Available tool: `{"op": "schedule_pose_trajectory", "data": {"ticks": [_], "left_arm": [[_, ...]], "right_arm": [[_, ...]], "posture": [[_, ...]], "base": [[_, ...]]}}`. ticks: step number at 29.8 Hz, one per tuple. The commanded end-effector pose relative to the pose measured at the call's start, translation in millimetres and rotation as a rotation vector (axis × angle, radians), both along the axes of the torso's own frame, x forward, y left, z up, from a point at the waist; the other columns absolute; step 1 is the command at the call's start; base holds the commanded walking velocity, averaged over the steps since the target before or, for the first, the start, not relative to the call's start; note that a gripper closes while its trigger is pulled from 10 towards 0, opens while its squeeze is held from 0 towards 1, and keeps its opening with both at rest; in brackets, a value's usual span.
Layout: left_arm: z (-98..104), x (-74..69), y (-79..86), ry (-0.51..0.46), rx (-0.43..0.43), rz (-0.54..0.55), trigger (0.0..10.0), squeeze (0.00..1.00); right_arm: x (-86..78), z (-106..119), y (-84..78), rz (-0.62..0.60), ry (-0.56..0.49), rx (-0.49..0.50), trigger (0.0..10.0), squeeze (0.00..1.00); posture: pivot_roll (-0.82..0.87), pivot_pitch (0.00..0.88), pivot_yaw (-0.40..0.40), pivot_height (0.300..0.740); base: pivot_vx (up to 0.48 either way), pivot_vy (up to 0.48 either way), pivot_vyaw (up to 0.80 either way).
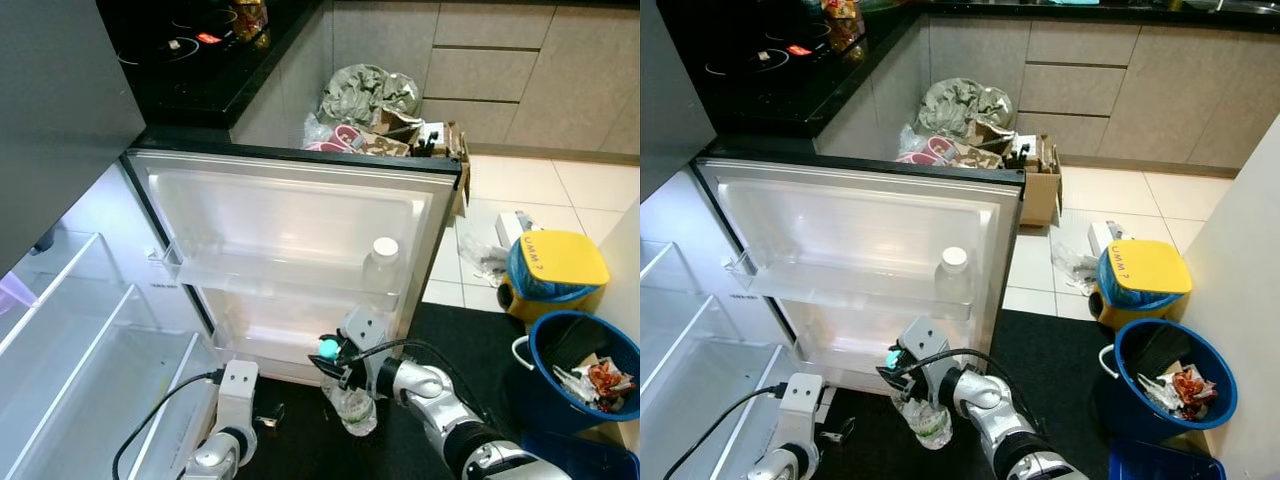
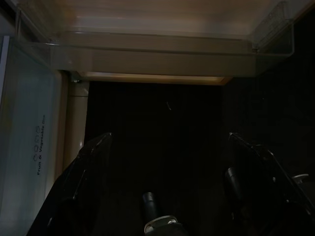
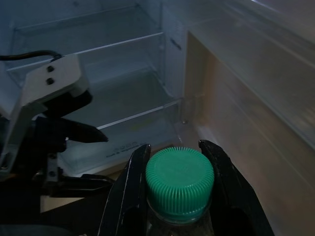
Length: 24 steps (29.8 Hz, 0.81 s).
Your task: Restocking fridge
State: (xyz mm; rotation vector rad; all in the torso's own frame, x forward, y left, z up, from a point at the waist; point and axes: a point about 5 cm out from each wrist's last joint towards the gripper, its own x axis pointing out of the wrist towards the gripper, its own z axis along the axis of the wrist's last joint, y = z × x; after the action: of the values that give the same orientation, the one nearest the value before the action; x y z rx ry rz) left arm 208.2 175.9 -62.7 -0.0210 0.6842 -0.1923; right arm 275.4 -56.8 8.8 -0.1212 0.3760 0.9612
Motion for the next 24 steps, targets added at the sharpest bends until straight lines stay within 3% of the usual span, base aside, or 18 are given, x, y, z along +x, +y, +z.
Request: {"op": "schedule_pose_trajectory", "data": {"ticks": [1,16,24], "left_arm": [[-2.8,-5.7,3.3,0.015,0.013,-0.011,10.0,0.0],[-1.1,-3.3,3.2,0.003,0.017,-0.026,10.0,0.0],[-0.6,-2.8,2.9,-0.003,0.014,-0.031,10.0,0.0]], "right_arm": [[9.3,10.9,-0.7,-0.023,-0.061,0.019,10.0,0.0],[29.2,36.3,-9.7,-0.083,-0.211,0.053,10.0,0.0],[33.0,35.9,-13.9,-0.148,-0.156,0.099,10.0,0.0]], "posture": [[-0.06,0.0,0.017,0.7],[-0.06,0.0,0.017,0.65],[-0.06,0.0,0.019,0.62]], "base": [[0.0,0.0,0.0],[0.0,0.0,0.0],[0.0,0.0,0.0]]}}
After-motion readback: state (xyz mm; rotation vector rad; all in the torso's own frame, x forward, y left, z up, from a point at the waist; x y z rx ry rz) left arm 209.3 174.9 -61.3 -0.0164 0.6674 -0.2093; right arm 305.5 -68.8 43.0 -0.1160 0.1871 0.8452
